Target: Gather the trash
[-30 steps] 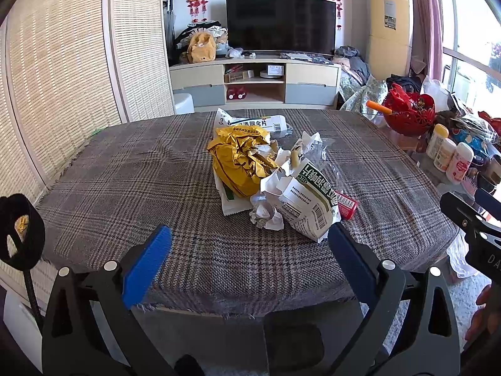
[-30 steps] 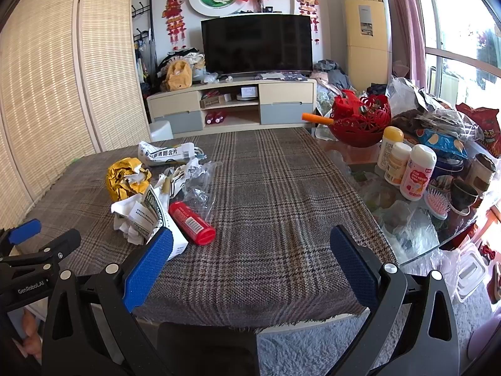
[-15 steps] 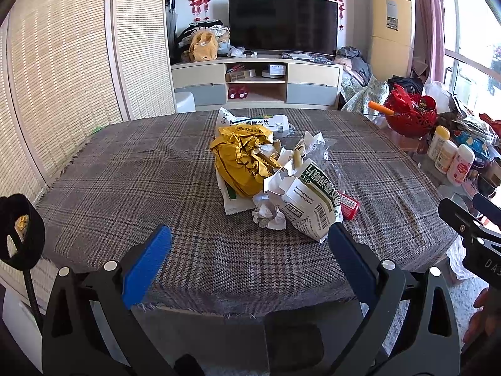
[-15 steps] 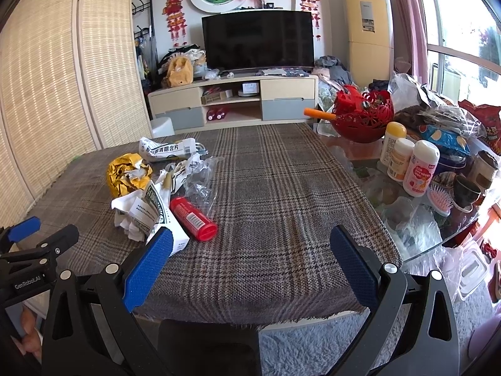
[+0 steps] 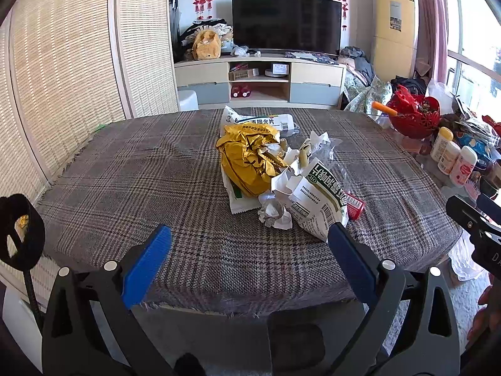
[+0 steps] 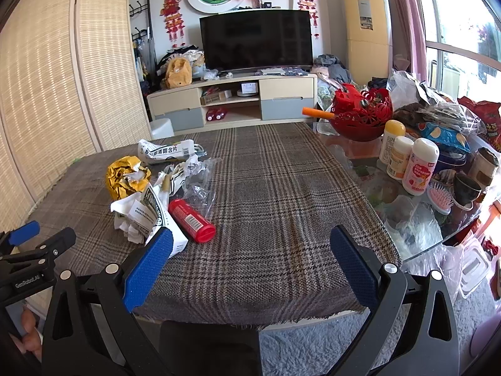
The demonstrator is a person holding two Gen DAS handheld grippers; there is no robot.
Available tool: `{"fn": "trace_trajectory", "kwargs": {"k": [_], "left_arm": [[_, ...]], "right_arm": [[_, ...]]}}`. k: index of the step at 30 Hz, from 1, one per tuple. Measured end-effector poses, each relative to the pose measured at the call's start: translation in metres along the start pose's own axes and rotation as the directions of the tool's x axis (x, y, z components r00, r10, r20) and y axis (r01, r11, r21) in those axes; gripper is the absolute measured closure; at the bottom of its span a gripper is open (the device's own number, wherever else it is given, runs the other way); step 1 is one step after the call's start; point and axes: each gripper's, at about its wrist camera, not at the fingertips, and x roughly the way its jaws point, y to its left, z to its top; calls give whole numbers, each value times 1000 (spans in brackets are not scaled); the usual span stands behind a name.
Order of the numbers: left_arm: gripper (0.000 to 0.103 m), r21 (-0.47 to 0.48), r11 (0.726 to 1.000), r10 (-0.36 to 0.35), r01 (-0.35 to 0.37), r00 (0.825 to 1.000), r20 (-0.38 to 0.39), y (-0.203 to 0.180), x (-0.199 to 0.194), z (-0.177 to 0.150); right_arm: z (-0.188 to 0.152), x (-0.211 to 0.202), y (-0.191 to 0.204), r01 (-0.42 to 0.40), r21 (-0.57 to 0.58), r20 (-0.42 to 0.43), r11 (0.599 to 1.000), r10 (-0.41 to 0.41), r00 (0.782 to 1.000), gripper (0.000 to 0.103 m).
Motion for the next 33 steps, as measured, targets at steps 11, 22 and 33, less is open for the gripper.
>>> {"fn": "trace_trajectory", "kwargs": {"k": [11,22,33], "left_arm": [[8,16,1000,19,-18,999,-32,8,8,-4],[8,27,999,34,-31,992,-119,35,33,-12],[8,55,998,36,-26,981,-190,40,69,-6]], "right_arm": [[-1,14,4,-27,-11,-56,1000,27,998,3],[4,38,18,-96,6,-128,995,96,987,3],[12,81,54,-225,28,-224,974,226,948,3]]}}
